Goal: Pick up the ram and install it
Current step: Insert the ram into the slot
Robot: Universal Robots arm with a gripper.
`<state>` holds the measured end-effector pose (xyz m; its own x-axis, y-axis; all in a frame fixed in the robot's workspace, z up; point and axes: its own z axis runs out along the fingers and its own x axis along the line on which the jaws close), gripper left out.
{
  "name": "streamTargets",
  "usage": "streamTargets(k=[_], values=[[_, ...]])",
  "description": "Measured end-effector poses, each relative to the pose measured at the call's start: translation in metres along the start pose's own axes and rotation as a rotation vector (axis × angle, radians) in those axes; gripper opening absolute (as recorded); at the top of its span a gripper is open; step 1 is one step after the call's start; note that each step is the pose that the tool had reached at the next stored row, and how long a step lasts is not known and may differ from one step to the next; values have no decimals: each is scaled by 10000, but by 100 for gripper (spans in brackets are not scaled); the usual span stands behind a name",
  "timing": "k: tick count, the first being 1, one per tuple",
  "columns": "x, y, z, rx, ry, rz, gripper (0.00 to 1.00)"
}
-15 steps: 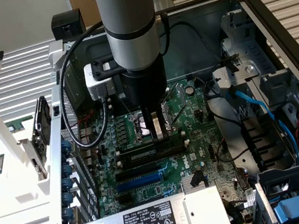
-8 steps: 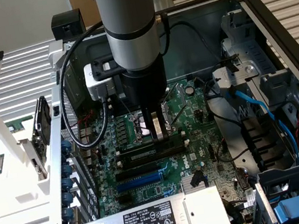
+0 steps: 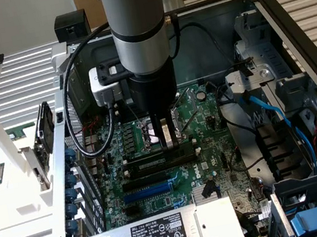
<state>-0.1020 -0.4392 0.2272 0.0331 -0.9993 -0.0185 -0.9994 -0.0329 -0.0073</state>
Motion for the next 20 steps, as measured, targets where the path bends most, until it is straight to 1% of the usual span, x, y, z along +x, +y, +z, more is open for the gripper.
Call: streamTargets(k=[4,5,7,8,15,17,20], values=[[0,0,0,-1,0,0,13],[0,3,-1,-10,1,3,14],[0,2,-1,-1,2,3,14],[0,1,-1,-1,1,2,20],[0,0,-3,0,0,0,20],[0,0,-18,1,-1,1,20],[-1,0,-68,-1,0,0,20]])
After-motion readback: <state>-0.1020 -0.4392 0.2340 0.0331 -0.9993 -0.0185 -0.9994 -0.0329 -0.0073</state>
